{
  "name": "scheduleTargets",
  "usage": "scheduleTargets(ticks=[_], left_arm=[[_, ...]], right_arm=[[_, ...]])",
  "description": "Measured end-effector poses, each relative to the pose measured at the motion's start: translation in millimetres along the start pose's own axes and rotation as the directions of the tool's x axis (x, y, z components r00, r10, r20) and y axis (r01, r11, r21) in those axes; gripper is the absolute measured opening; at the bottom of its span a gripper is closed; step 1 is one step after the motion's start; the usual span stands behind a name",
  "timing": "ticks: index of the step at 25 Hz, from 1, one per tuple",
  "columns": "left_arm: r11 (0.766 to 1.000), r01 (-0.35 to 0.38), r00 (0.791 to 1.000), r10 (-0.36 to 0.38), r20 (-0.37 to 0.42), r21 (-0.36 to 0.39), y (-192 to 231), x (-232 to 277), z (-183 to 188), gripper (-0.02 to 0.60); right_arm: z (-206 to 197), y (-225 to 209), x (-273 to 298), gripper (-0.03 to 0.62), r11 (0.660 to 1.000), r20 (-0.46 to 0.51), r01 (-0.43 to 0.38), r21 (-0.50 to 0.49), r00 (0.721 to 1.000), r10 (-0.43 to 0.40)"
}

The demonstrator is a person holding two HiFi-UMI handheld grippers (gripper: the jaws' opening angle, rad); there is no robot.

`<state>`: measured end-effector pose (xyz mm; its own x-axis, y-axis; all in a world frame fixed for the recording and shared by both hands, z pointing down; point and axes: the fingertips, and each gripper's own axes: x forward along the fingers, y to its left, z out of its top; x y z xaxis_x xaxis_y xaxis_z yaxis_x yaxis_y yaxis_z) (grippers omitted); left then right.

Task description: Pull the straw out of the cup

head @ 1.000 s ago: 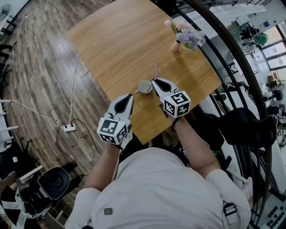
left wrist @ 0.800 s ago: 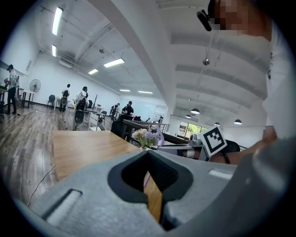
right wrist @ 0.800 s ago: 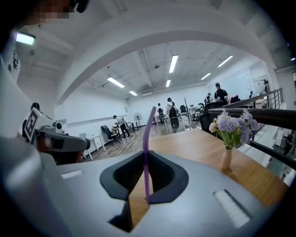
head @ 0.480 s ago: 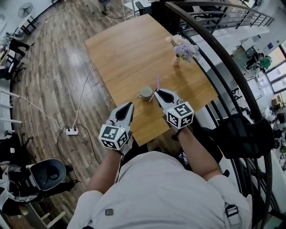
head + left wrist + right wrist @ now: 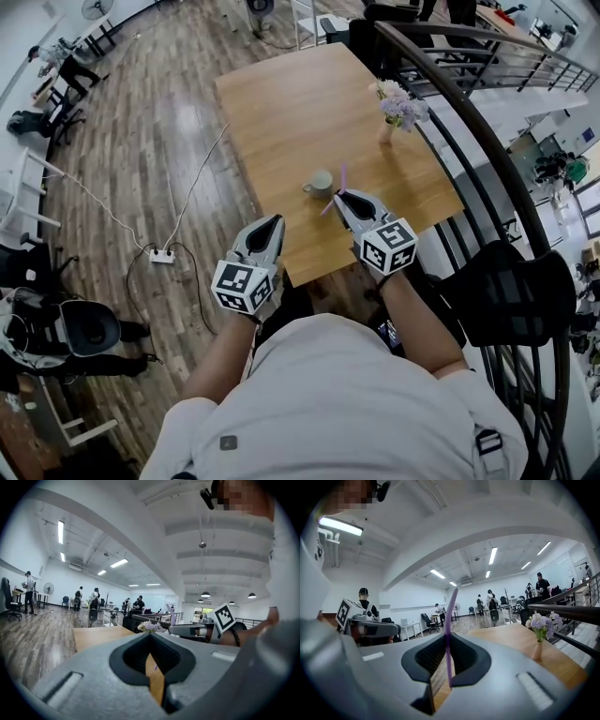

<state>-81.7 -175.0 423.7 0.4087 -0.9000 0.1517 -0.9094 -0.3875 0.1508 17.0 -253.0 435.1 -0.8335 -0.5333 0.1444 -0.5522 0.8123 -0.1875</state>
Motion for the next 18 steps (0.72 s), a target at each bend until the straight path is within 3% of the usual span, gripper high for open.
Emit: scheduleTargets(ticks=[9, 18], left_arm=[[0.999, -0.015, 1.0, 0.015, 0.001, 0.042, -7, -55, 7, 0.005], [0.997, 0.058, 0.998, -0.057, -0.011, 0.059, 8, -128, -2, 0.005]], right_arm=[[2, 46, -32, 0.038, 1.0, 0.035, 0.01, -0.01, 0.999, -0.01], [-15, 111, -46, 0.038, 0.996, 0.05, 0.09, -0.024, 0.995, -0.089]])
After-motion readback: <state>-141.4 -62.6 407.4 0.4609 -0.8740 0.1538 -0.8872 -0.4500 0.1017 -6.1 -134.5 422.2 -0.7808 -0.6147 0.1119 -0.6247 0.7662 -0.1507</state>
